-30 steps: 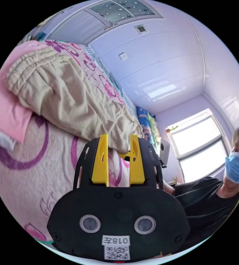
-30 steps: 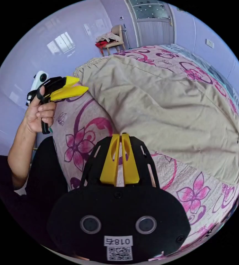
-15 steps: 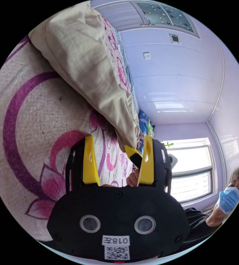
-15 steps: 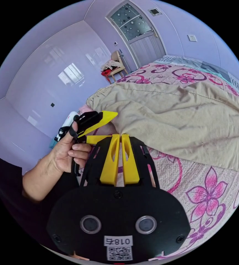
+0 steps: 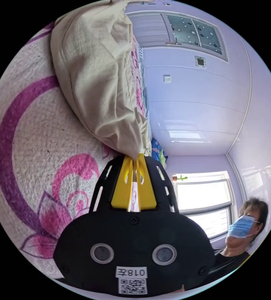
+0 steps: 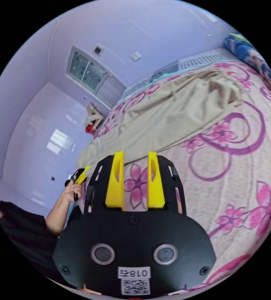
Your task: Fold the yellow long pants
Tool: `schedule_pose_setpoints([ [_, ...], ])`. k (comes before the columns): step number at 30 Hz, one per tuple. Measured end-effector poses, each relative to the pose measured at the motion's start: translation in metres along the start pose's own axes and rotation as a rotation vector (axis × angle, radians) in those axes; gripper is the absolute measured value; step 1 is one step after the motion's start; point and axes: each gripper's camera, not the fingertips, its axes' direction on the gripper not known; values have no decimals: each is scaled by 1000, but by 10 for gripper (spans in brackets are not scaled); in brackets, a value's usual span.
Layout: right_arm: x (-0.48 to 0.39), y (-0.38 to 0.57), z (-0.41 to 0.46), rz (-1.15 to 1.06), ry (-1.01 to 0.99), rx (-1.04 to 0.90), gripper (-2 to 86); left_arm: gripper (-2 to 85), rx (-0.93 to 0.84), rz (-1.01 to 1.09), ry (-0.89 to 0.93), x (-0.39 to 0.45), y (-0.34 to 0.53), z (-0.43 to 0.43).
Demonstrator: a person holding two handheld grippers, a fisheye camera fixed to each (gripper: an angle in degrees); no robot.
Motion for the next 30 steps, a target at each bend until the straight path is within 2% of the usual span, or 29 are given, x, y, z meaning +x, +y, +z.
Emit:
schedule_pose_setpoints([
  [2, 74, -34, -75, 185, 33, 166, 131, -9, 3, -6, 26, 2, -2, -3],
  [4, 124, -57, -110, 314, 15, 247, 144, -9, 2, -2, 14, 6, -3, -5],
  [10, 214, -115, -126, 560, -231, 274, 160, -9, 6, -12, -20, 7, -2, -13],
  [16, 198, -129, -140, 502, -310, 276, 160, -9, -16, -10, -15, 4, -7, -22],
  [23, 172, -165, -133, 471, -304, 232, 157, -9, -24, 6, -17, 13, -13, -32],
  [27, 159, -184, -123, 540, -200, 208, 54, -9, -20, 8, -32, 20, -14, -38],
  [30, 147, -183, -127, 596, -108, 214, 34, -9, -23, 15, -21, 29, -16, -44],
])
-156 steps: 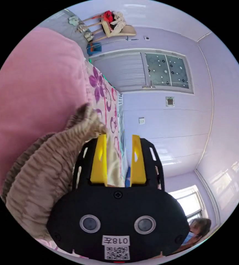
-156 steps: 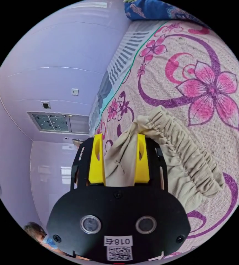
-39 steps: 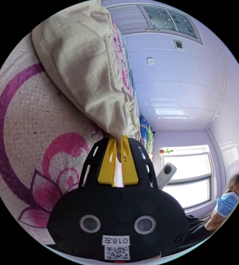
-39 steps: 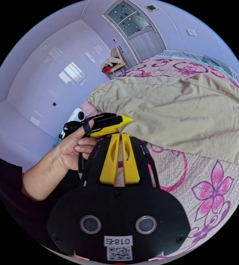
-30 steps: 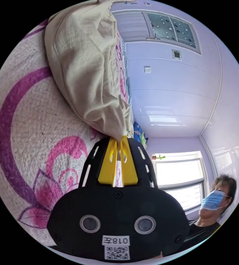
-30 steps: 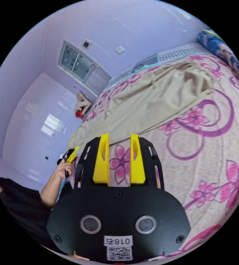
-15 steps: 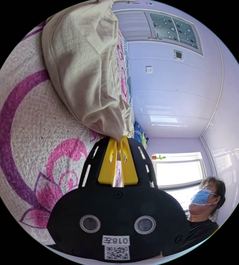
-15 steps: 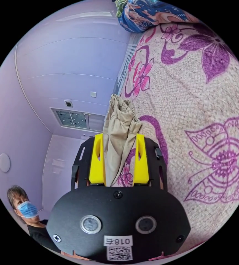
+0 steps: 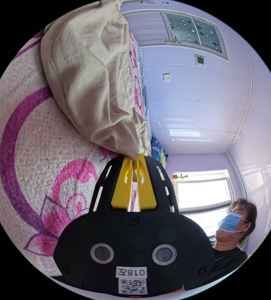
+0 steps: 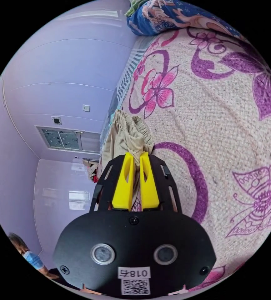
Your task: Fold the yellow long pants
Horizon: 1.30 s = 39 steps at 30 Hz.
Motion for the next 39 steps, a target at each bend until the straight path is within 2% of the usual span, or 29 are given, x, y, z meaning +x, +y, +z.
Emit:
schedule_pose_setpoints([
  [7, -63, 47, -85, -160, -26, 47, 22, -9, -79, 86, 66, 51, 0, -29],
  [9, -70, 77, -122, -193, -43, 46, 22, -9, -151, 106, 72, 71, 15, -49],
  [12, -60, 151, -186, -219, -23, 53, 21, -9, -250, 85, 28, 70, 49, -75],
  [16, 11, 241, -222, -75, 94, 36, 21, -5, -291, -87, -66, 20, 86, -81],
  [20, 51, 278, -226, -23, 30, 86, 22, 37, -228, -113, -124, 17, 101, -95],
  [22, 46, 286, -225, -66, 46, 96, 22, 63, -196, -51, -209, 44, 108, -118],
  [25, 54, 295, -220, -105, 89, 95, 23, 61, -39, 155, -425, 117, 126, -151],
  [26, 63, 298, -216, -108, 104, 95, 23, 48, -12, 281, -476, 154, 130, -140],
  [28, 76, 302, -209, -114, 103, 90, 24, 23, -105, 442, -430, 201, 124, -87],
  [30, 89, 305, -204, -123, 98, 98, 25, 0, -298, 600, -320, 247, 117, 23],
  [32, 101, 308, -194, -155, 113, 104, 26, -6, -360, 700, -343, 269, 120, 112],
  [36, 119, 316, -180, -187, 137, 123, 26, -9, -363, 779, -436, 278, 131, 282],
  [37, 127, 318, -177, -186, 128, 133, 26, -9, -374, 791, -467, 277, 132, 303],
  [39, 138, 322, -172, -184, 111, 139, 26, -9, -401, 787, -633, 263, 134, 363],
])
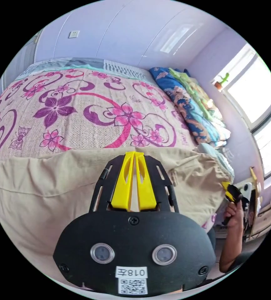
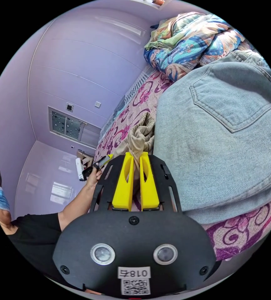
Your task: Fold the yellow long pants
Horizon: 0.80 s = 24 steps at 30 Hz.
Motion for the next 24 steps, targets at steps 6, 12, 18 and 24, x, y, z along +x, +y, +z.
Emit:
schedule_pose_setpoints([
  [6, 27, 17, 17, -32, 11, 10, 26, -9, -57, -121, 29, -18, -7, 21],
  [12, 55, 24, 43, -49, 1, 25, 26, -9, 252, 23, 198, 5, 89, -103],
  [18, 36, 24, 92, -147, -3, 17, 27, -10, -63, 75, 295, 31, 197, -65],
  [24, -60, 57, 182, -495, 78, -108, 28, -10, 106, -12, 392, -32, 226, -135],
])
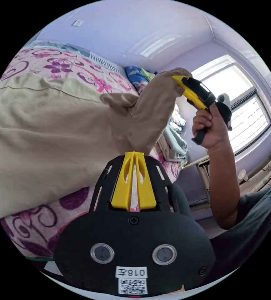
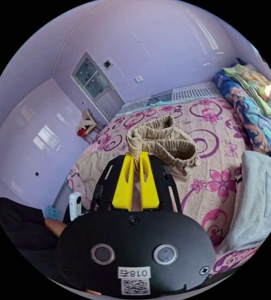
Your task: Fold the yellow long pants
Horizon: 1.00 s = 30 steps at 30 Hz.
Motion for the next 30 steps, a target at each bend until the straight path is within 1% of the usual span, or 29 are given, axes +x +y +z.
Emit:
schedule_pose_setpoints([
  [1, -30, 3, 26, -105, 33, -48, 28, -10, 37, -12, -8, -5, 3, -18],
  [2, -62, 13, 56, -218, 79, -97, 29, -10, 112, -53, -32, -19, 10, -56],
  [3, -78, 20, 72, -278, 106, -121, 30, -10, 191, -106, -71, -37, 20, -92],
  [5, -136, 67, 148, -526, 225, -228, 31, -10, 293, -197, -158, -68, 39, -140],
  [6, -147, 83, 169, -587, 257, -259, 31, -10, 323, -265, -209, -89, 51, -161],
  [8, -166, 152, 258, -793, 391, -397, 36, -10, 356, -366, -230, -119, 67, -184],
  [10, -160, 197, 314, -896, 470, -528, 41, -10, 386, -425, -233, -138, 78, -200],
  [13, -151, 230, 333, -989, 617, -433, 48, -9, 419, -422, -230, -149, 80, -222],
  [16, -144, 231, 333, -1007, 592, -427, 53, -9, 442, -359, -228, -152, 63, -235],
  [18, -137, 233, 338, -1036, 563, -459, 55, -6, 453, -277, -244, -149, 37, -239],
  [20, -124, 241, 345, -1081, 527, -470, 59, 0, 418, -206, -226, -144, 6, -236],
  [22, -115, 253, 348, -1139, 537, -454, 71, 16, 359, -120, -205, -135, -29, -229],
  [24, -106, 263, 349, -1183, 529, -466, 80, 54, 263, -1, -189, -115, -77, -211],
  [25, -102, 269, 345, -1207, 521, -442, 82, 64, 231, 29, -192, -109, -89, -204],
  [27, -95, 276, 333, -1239, 506, -388, 84, 93, 83, 126, -223, -86, -130, -164],
  [30, -77, 277, 296, -1204, 430, -333, 76, 100, -50, 253, -269, -55, -160, -111],
])
